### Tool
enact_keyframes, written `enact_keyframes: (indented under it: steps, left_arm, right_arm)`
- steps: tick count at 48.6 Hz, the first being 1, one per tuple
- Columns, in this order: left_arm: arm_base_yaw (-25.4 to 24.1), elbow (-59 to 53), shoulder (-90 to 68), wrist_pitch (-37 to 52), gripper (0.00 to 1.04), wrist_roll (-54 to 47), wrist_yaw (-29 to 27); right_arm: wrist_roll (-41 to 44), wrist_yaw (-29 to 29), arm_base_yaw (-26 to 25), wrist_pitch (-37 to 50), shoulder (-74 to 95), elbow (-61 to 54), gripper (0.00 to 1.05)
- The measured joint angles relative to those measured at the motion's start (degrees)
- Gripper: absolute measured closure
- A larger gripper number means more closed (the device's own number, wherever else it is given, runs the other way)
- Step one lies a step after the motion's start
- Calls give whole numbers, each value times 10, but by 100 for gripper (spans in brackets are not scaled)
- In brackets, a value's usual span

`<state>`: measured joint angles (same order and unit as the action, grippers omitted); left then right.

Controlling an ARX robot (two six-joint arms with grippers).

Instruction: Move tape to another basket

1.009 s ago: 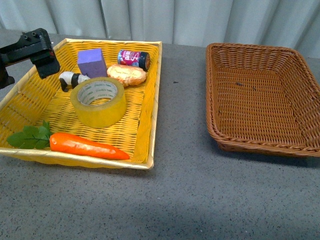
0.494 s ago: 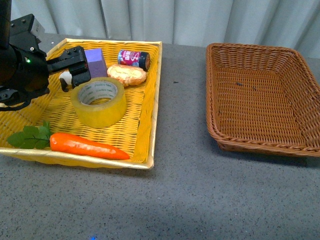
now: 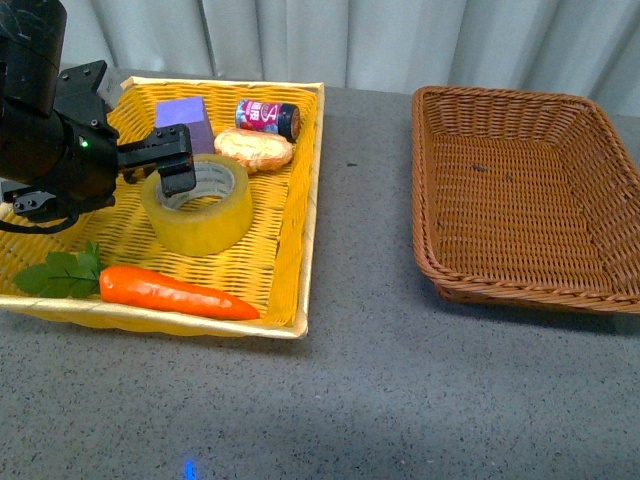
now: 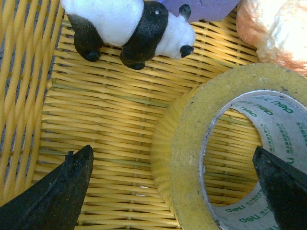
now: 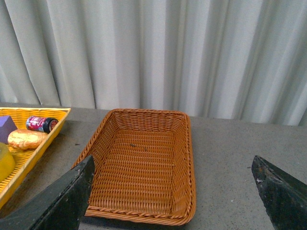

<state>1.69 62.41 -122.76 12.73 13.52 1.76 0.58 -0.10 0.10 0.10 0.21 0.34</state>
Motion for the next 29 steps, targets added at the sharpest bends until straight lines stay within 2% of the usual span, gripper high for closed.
enact_keyframes:
  steps: [9, 16, 20, 29]
  left_arm:
    - [2, 15, -11, -19, 7, -12, -2]
    - [7, 17, -18, -23, 37, -23, -2]
    - [8, 19, -18, -23, 48, -24, -2]
    - [10, 27, -18, -23, 82, -24, -3]
  right_arm:
    - [0, 0, 0, 0, 0, 0, 9]
    - [0, 0, 0, 0, 0, 0, 9]
    - [0, 0, 0, 0, 0, 0, 9]
    - [0, 0, 0, 0, 0, 0, 9]
